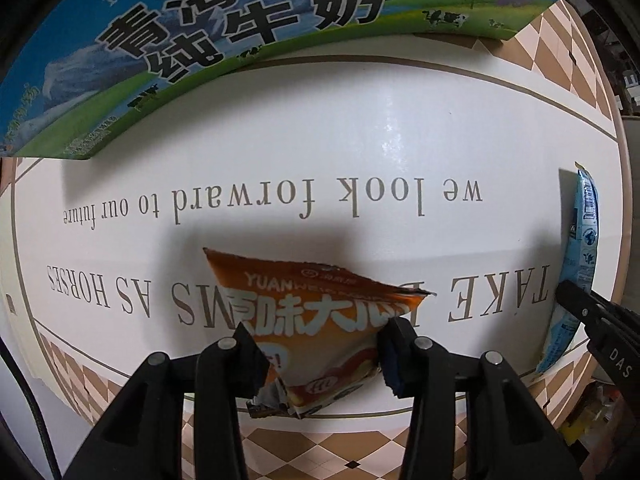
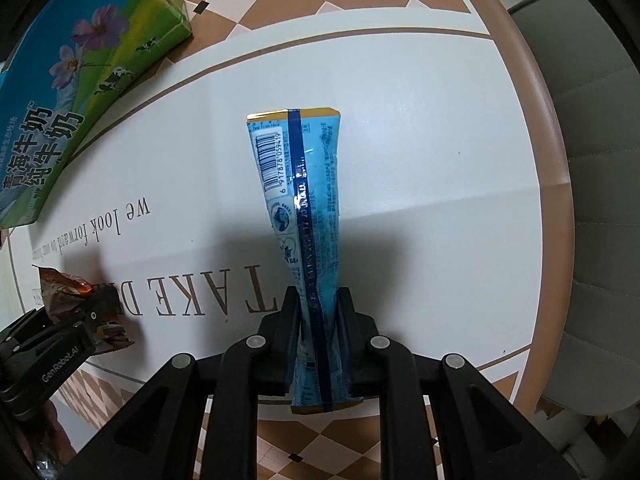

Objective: Organize soft objects
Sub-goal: 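Lower both items into the box and open both tools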

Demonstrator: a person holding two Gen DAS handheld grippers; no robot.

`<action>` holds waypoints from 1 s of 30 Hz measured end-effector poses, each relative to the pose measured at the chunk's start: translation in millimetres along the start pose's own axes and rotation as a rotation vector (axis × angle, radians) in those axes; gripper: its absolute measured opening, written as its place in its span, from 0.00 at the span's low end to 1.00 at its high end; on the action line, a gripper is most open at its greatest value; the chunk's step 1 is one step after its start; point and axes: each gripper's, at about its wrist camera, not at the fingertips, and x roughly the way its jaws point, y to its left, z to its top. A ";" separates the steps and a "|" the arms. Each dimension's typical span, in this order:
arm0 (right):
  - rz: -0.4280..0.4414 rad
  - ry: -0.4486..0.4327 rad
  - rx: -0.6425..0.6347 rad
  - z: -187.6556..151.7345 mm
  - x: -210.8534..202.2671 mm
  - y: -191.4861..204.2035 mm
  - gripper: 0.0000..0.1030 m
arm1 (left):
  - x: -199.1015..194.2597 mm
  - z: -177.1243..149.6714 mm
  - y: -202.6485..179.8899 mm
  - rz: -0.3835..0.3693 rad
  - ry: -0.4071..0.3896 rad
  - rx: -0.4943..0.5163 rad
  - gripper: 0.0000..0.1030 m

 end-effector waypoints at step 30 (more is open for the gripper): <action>0.212 -0.252 -0.232 36.7 -174.6 127.4 0.14 | -228.4 122.7 19.7 -0.250 -0.236 0.045 0.36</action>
